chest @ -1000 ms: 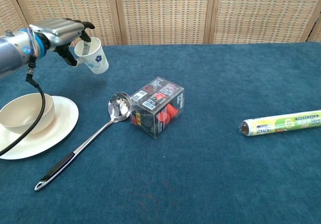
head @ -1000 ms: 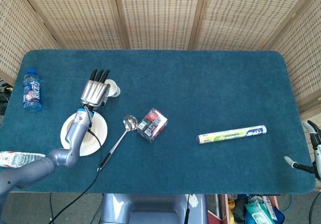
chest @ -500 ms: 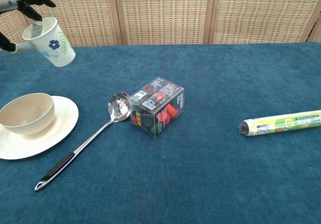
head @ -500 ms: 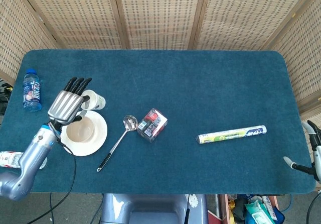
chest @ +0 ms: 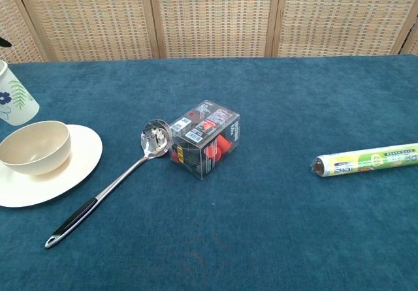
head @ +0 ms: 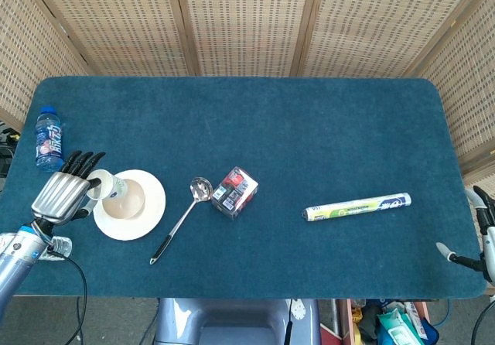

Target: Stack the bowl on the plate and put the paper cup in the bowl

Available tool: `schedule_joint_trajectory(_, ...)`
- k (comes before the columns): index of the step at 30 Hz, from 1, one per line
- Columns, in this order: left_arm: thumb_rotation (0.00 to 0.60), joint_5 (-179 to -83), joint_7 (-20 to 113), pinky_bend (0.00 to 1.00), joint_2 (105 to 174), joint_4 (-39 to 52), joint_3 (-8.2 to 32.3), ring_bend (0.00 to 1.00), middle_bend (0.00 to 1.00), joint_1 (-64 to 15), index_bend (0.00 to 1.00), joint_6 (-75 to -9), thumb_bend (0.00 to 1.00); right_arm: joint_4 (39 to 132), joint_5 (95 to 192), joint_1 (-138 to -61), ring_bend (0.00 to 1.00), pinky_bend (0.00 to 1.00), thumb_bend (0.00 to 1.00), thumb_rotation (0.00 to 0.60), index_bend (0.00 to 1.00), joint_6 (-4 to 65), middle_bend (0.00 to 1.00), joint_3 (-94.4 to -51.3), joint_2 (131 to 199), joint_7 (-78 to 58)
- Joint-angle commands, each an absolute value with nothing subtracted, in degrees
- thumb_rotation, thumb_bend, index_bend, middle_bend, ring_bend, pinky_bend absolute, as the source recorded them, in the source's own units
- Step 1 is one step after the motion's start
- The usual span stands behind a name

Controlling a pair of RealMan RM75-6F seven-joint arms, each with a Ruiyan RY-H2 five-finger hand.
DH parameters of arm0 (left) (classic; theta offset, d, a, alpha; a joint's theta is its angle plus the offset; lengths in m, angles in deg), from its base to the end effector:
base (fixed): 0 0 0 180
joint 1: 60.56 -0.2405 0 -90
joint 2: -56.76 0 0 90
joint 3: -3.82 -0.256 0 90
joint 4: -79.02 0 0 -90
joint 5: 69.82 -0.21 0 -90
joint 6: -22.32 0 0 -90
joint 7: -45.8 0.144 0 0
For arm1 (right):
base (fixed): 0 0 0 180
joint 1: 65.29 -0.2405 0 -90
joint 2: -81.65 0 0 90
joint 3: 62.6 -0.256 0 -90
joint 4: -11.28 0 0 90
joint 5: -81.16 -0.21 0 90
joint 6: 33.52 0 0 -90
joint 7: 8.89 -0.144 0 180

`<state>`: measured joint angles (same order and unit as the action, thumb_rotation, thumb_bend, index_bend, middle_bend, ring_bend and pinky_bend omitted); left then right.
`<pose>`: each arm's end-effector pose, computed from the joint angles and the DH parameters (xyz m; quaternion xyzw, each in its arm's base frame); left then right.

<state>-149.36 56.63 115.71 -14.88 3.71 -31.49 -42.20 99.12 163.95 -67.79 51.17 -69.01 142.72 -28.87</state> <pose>-0.2568 0.2884 0.1411 -0.7527 -0.2970 -0.2890 0.5116 -0.3389 -0.1812 0.1975 0.5065 -0.4498 0.4557 0.5775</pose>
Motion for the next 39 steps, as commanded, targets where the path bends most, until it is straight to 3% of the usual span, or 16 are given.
schedule_joint_trajectory(1, 0.6, -149.3, 55.9, 0.01, 115.8, -14.0, 3.7, 0.0, 0.05, -31.8, 0.71, -41.8, 0.46, 99.1, 163.9, -67.8, 0.0, 0.0, 0.14, 0.6, 0.01, 51.1, 0.0, -69.0, 142.8, -28.8)
schedule_joint_trajectory(27, 0.6, -145.6, 61.0, 0.0, 124.4, -7.5, 4.0, 0.0, 0.03, -30.9, 0.7, -35.5, 0.46, 98.7, 164.0, -67.5, 0.0, 0.0, 0.14, 0.6, 0.01, 51.5, 0.0, -69.1, 142.5, -30.7)
schedule_joint_trajectory(39, 0.6, -143.8, 62.9, 0.0, 128.0, -4.9, 4.8, 0.0, 0.0, -30.4, 0.44, -34.7, 0.46, 98.9, 164.2, -67.3, 0.0, 0.0, 0.14, 0.6, 0.01, 52.0, 0.0, -69.1, 142.4, -30.7)
